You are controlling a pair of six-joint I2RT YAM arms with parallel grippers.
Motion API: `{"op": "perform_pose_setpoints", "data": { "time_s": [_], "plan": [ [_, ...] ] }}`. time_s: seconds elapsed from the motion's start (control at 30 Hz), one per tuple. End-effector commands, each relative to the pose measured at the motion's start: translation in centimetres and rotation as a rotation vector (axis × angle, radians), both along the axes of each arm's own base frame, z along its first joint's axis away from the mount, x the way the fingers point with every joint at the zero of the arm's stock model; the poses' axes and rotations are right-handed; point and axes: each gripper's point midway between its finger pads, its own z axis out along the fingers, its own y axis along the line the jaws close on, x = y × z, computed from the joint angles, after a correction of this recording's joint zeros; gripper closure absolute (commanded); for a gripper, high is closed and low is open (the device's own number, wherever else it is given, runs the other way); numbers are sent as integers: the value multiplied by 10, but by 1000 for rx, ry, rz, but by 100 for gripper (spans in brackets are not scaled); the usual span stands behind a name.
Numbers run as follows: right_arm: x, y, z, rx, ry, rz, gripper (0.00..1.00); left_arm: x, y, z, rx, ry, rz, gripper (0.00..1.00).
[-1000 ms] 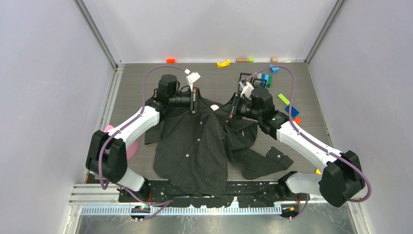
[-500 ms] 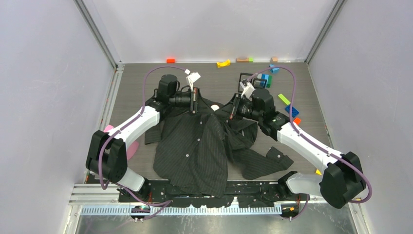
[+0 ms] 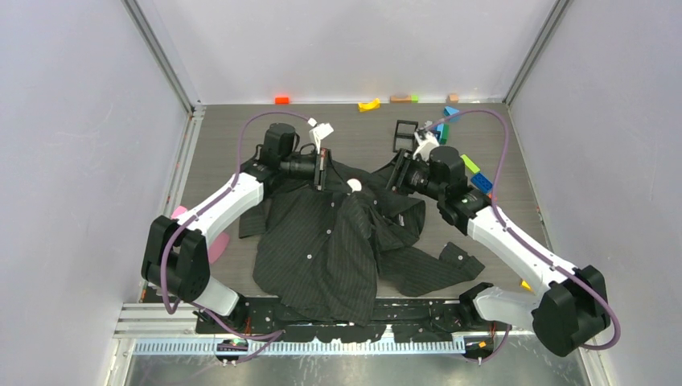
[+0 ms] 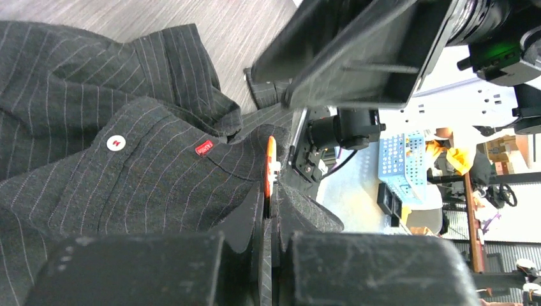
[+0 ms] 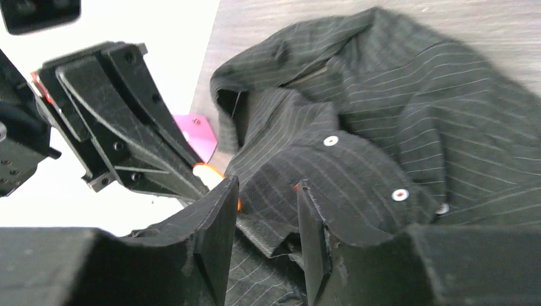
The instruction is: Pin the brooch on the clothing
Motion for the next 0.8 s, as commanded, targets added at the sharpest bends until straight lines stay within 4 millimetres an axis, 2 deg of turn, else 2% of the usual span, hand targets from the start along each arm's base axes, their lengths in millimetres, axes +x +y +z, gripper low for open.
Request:
{"op": "perform_pose_setpoints", "data": {
  "time_s": [0.0,0.17,0.27,0.3,0.47,0.5,0.67,0.77],
  "plan": [
    [6,-21,20,-33,-100,-78,50,-7,2,17,-19,-22,-40,100],
    [1,-26,22,-56,-109,-80,40,-7,2,16,-15,-20,-39,100],
    [2,-30,18,-76,-97,-101,37,-8,3,15,1,-30,-39,100],
    [5,-36,14,-99,-77,-139,36,-8,4,16,4,-37,-41,96],
    [11,-78,-33,-309,75,-333,32,-14,8,29,-7,-108,-48,44],
    [11,-83,-42,-341,101,-350,31,-15,9,32,-9,-126,-46,37],
    [-3,-112,-91,-490,225,-426,23,-15,18,43,16,-202,16,8],
    [-6,-123,-114,-530,280,-457,19,-10,28,36,79,-194,112,4]
  ]
}}
